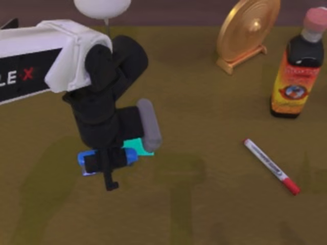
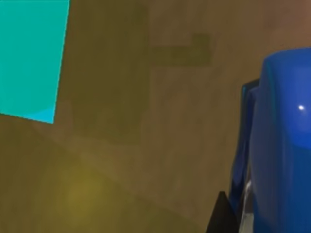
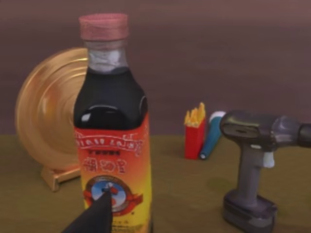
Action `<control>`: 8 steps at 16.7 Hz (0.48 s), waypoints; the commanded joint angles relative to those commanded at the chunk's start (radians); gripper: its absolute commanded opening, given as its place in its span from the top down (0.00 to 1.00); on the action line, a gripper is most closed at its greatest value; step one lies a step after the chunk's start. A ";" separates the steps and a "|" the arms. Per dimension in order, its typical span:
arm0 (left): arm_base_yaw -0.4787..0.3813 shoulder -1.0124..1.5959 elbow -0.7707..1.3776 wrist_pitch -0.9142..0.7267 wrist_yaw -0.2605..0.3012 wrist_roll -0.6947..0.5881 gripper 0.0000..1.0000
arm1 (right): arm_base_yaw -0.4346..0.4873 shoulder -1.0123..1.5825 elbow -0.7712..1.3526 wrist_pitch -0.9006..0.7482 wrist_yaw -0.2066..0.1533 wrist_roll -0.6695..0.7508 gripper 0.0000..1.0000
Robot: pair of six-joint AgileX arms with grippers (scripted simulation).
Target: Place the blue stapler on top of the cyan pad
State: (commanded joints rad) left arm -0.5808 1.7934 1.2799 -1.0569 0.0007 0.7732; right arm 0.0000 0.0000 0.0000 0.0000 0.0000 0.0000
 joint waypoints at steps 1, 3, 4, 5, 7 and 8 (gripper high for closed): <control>0.000 0.000 0.000 0.000 0.000 0.000 1.00 | 0.000 0.000 0.000 0.000 0.000 0.000 0.00; -0.006 0.004 -0.003 0.003 0.000 0.001 1.00 | 0.000 0.000 0.000 0.000 0.000 0.000 0.00; -0.006 0.006 0.002 0.001 0.000 -0.008 1.00 | 0.000 0.000 0.000 0.000 0.000 0.000 0.00; -0.007 0.012 0.010 -0.002 -0.001 -0.028 1.00 | 0.000 0.000 0.000 0.000 0.000 0.000 0.00; -0.010 0.033 0.041 -0.013 -0.001 -0.098 1.00 | 0.000 0.000 0.000 0.000 0.000 0.000 0.00; -0.011 0.047 0.061 -0.021 -0.001 -0.148 1.00 | 0.000 0.000 0.000 0.000 0.000 0.000 0.00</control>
State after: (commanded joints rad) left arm -0.5916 1.8402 1.3412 -1.0783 -0.0003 0.6251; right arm 0.0000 0.0000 0.0000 0.0000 0.0000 0.0000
